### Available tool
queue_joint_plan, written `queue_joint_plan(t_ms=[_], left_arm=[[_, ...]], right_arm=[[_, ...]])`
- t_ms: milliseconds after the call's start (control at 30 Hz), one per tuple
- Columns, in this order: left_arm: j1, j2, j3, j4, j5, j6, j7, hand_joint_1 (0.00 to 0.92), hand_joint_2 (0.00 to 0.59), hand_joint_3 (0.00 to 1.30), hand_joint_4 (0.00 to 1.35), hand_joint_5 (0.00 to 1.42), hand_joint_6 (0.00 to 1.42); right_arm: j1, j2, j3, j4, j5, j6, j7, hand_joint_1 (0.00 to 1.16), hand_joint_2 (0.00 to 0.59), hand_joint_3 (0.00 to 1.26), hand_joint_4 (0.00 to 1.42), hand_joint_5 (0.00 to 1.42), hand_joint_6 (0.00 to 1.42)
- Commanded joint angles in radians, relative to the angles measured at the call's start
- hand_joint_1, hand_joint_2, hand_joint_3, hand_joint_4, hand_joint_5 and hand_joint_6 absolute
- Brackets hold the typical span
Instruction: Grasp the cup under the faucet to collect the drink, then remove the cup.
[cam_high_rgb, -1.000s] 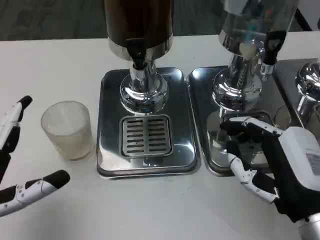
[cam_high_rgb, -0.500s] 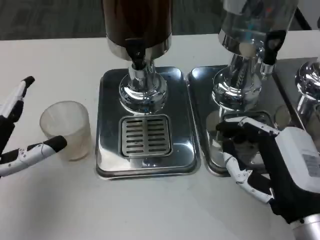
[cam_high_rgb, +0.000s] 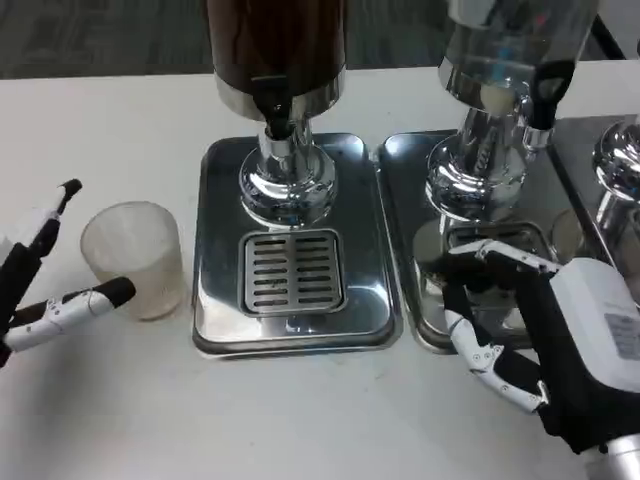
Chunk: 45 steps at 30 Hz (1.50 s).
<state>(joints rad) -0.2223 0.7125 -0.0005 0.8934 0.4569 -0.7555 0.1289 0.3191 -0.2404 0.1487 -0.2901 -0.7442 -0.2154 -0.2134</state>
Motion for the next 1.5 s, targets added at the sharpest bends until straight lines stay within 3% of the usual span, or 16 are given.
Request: queue_joint_plan(t_ms=[33, 267, 1033, 1500], left_arm=[[-0.057, 0.012, -0.033, 0.091, 0.005, -0.019, 0.015, 0.0, 0.0, 0.0, 0.0, 0.02, 0.13], [-0.109, 0.004, -0.053, 0.162, -0.015, -0.025, 0.008, 0.0, 0.0, 0.0, 0.0, 0.02, 0.13], [-0.239, -0.024, -0.215, 0.249, 0.058, 0.058, 0.054, 0.0, 0.0, 0.0, 0.0, 0.03, 0.14], [-0.249, -0.058, -0.24, 0.274, 0.073, 0.082, 0.149, 0.0, 0.0, 0.0, 0.0, 0.04, 0.15]], right_arm=[[0.01, 0.003, -0.001, -0.032, -0.015, 0.011, -0.01, 0.53, 0.462, 0.53, 0.53, 0.54, 0.49], [0.023, 0.004, -0.001, -0.047, -0.019, 0.013, -0.01, 0.53, 0.462, 0.54, 0.54, 0.54, 0.49], [0.014, 0.003, 0.012, -0.065, -0.009, 0.015, 0.008, 0.54, 0.462, 0.55, 0.55, 0.54, 0.49], [0.023, 0.007, 0.017, -0.077, -0.009, 0.028, 0.011, 0.54, 0.462, 0.56, 0.55, 0.54, 0.49]])
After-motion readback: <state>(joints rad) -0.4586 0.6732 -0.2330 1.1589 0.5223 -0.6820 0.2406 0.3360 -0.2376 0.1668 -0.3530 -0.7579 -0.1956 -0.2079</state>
